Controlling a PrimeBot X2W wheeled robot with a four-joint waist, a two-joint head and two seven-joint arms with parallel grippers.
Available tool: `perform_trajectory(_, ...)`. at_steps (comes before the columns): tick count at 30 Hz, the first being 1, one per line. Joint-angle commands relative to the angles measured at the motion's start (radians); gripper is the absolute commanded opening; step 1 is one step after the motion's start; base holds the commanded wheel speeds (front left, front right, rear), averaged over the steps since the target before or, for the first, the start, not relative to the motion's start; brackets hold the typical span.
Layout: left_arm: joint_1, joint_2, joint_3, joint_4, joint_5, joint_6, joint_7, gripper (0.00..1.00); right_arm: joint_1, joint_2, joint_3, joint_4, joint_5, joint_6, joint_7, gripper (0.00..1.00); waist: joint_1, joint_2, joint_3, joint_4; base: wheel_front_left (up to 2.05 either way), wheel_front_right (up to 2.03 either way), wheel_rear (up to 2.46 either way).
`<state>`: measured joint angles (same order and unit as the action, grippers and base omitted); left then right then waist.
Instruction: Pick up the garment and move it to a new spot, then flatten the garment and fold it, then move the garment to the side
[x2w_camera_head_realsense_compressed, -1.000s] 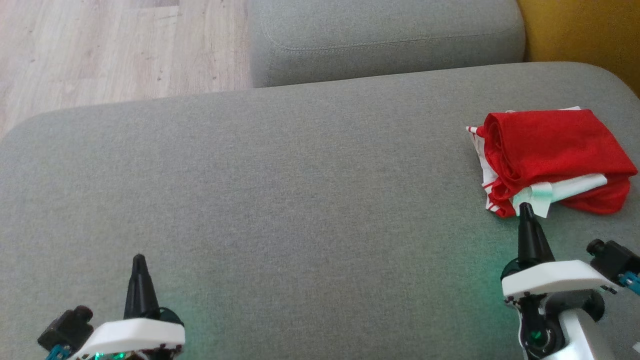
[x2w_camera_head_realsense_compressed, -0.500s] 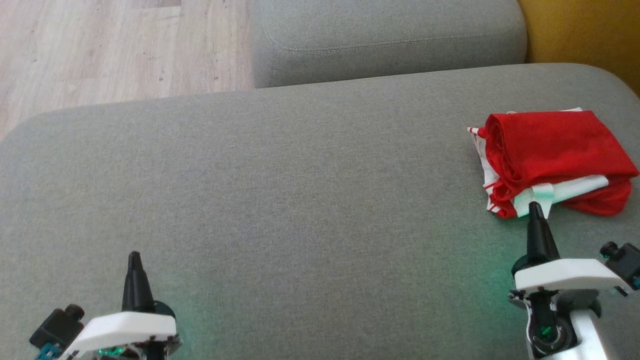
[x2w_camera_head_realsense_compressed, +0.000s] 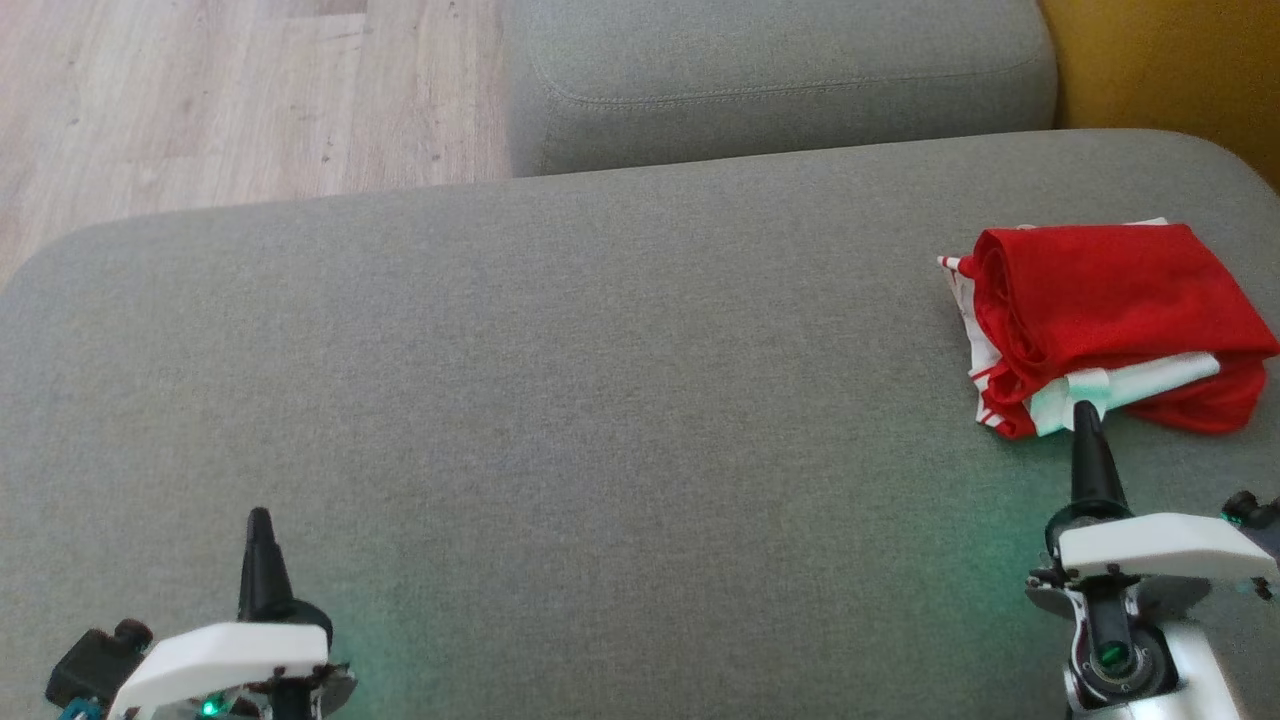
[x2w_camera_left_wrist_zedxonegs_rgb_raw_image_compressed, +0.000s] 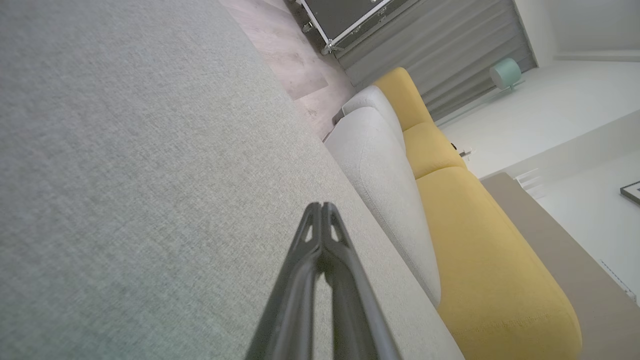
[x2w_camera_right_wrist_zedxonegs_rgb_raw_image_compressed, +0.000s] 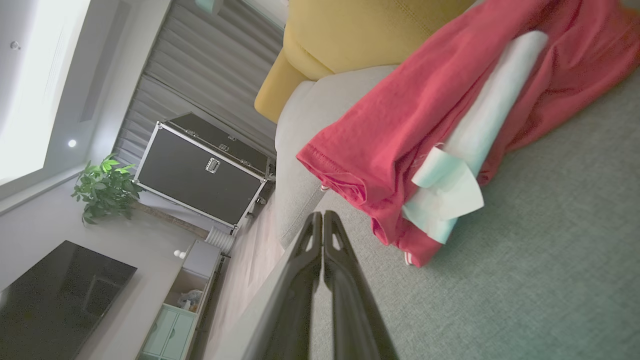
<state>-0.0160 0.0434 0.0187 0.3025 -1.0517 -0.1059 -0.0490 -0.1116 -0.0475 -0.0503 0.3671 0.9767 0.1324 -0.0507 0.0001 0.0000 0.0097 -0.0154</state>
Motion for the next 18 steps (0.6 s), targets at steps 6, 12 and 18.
perform_trajectory(6, -0.059, 0.005, 0.034, -0.04, -0.077, -0.01, 0.023, 0.0, -0.02, -0.004, -0.002, -0.051, 0.088, -0.001, 0.025, 0.0, 0.0, 0.0, -0.001, 0.002, 0.0, 0.0, 0.0)
perform_trajectory(12, -0.063, 0.005, 0.042, -0.042, -0.137, -0.012, 0.041, 0.0, -0.017, -0.003, -0.009, -0.06, 0.156, -0.001, 0.043, 0.0, 0.0, 0.0, -0.002, 0.004, 0.0, 0.0, 0.0)
perform_trajectory(18, -0.067, 0.005, 0.049, -0.044, -0.197, -0.014, 0.058, 0.0, -0.014, -0.003, -0.017, -0.069, 0.224, -0.001, 0.06, 0.0, 0.0, 0.0, -0.002, 0.005, 0.0, 0.0, 0.0)
